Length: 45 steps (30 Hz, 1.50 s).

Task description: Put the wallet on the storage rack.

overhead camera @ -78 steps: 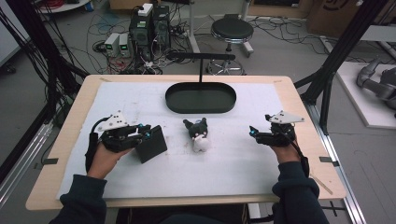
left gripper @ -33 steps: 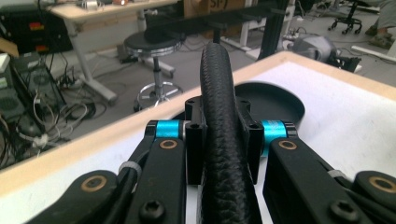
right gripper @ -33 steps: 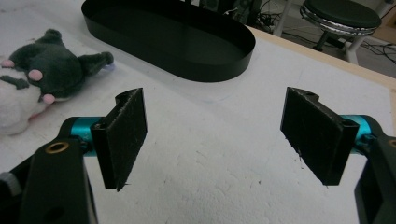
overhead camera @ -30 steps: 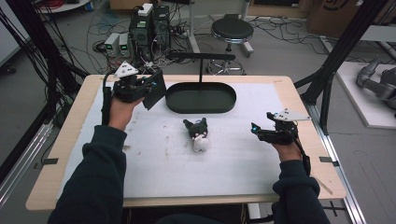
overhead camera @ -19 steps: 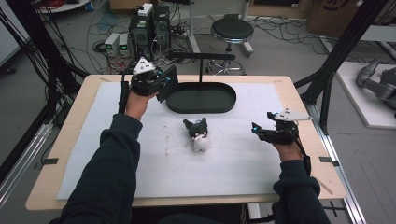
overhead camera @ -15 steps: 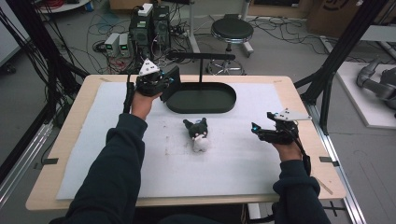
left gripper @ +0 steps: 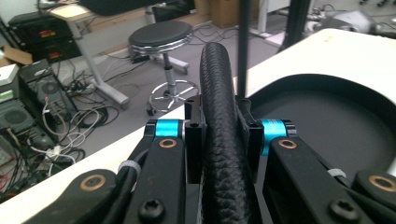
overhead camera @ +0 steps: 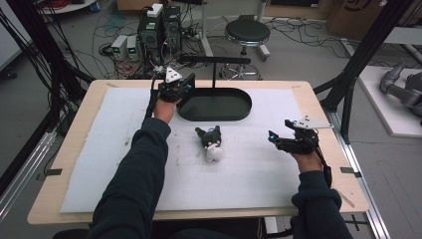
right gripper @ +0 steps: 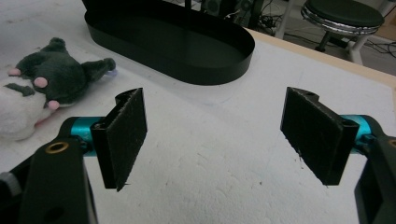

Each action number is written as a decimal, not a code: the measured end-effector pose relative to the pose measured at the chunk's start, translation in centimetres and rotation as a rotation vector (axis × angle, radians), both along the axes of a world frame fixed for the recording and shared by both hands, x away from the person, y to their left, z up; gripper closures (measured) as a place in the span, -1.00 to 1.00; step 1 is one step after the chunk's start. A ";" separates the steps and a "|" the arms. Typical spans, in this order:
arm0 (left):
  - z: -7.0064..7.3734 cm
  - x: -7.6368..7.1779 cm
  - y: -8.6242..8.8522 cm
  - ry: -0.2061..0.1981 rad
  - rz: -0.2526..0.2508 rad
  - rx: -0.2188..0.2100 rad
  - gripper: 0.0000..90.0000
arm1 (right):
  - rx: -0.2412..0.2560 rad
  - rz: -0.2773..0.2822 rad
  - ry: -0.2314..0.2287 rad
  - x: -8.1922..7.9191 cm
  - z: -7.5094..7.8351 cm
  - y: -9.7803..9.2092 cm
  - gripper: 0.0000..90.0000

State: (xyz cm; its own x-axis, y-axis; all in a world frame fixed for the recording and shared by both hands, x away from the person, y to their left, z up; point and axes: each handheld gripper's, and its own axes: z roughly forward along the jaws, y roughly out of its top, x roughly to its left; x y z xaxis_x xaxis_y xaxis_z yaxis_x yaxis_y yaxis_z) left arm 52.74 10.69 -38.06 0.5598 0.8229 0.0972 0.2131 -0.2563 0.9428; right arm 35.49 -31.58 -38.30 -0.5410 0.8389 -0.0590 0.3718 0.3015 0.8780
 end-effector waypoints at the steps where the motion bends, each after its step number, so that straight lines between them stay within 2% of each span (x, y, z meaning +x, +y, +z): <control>1: 0.0 0.2 -0.1 0.004 0.001 0.000 0.71 | -0.001 0.000 -0.002 0.0 0.0 0.0 -0.49; 3: 0.0 0.7 -0.4 0.000 -0.001 0.008 0.71 | 0.003 -0.005 0.005 -0.1 -0.1 -0.2 -0.49; 4: 0.3 1.1 -0.9 -0.014 -0.011 -0.007 0.71 | 0.005 -0.008 0.008 -0.1 -0.2 -0.3 -0.49; 7: 0.3 1.4 -1.5 -0.017 -0.019 -0.008 0.71 | 0.006 -0.013 0.010 -0.1 -0.2 -0.4 -0.49; 11: -0.4 1.9 -2.4 -0.015 -0.011 0.052 0.71 | 0.006 -0.014 0.011 -0.1 -0.3 -0.6 -0.49; 13: -1.0 2.3 -2.7 -0.013 0.020 0.107 0.71 | 0.007 -0.016 0.013 -0.2 -0.4 -0.7 -0.49; 14: -1.0 2.3 -2.7 -0.013 0.020 0.107 0.71 | 0.007 -0.016 0.013 -0.2 -0.4 -0.7 -0.49; 16: -1.5 2.5 -2.9 -0.010 0.038 0.142 0.71 | 0.009 -0.019 0.011 -0.2 -0.4 -0.9 -0.49; 19: -1.9 2.6 -3.0 0.014 0.026 0.147 0.69 | 0.015 -0.028 0.009 -0.4 -0.2 -1.1 -0.49; 21: -2.2 2.5 -3.1 0.030 0.020 0.117 0.65 | 0.020 -0.030 0.008 -0.4 -0.2 -1.2 -0.49; 22: -2.2 2.5 -3.1 0.045 0.016 0.095 0.38 | 0.025 -0.034 0.010 -0.4 -0.2 -1.3 -0.48; 23: -2.3 2.5 -3.0 0.077 0.011 0.058 0.23 | 0.023 -0.031 0.010 -0.4 -0.2 -1.3 -0.49; 24: -2.4 2.5 -2.9 0.103 0.002 0.030 0.23 | 0.023 -0.031 0.010 -0.4 -0.2 -1.3 -0.49; 26: -2.5 2.1 -2.9 0.115 -0.011 0.012 0.19 | 0.023 -0.026 0.008 -0.4 -0.2 -1.1 -0.49; 28: -2.5 1.8 -2.8 0.142 -0.028 -0.037 0.08 | 0.018 -0.020 0.000 -0.5 0.0 -0.9 -0.49; 32: -2.3 1.1 -2.8 0.156 -0.059 -0.088 0.04 | 0.021 -0.018 -0.006 -0.7 0.2 -1.0 -0.49; 35: -2.6 0.8 -3.0 0.186 -0.065 -0.082 -0.04 | 0.028 -0.019 -0.006 -0.6 0.2 -1.0 -0.49; 37: -2.9 1.0 -3.1 0.214 -0.057 -0.105 -0.08 | 0.029 -0.017 -0.006 -0.7 0.2 -1.0 -0.49; 39: -3.3 1.0 -3.4 0.219 -0.043 -0.077 -0.07 | 0.031 -0.016 -0.005 -0.7 0.3 -1.0 -0.49; 41: -3.8 1.1 -3.6 0.241 -0.034 -0.049 -0.10 | 0.031 -0.018 -0.008 -0.7 0.3 -1.1 -0.49; 43: -4.0 1.1 -3.7 0.263 -0.036 -0.051 -0.11 | 0.034 -0.019 -0.005 -0.7 0.3 -1.1 -0.49; 44: -4.0 1.1 -3.8 0.264 -0.038 -0.044 -0.11 | 0.033 -0.017 -0.005 -0.6 0.2 -1.1 -0.49; 45: -3.8 0.9 -3.8 0.258 -0.047 -0.055 -0.11 | 0.034 -0.018 -0.003 -0.6 0.2 -1.1 -0.49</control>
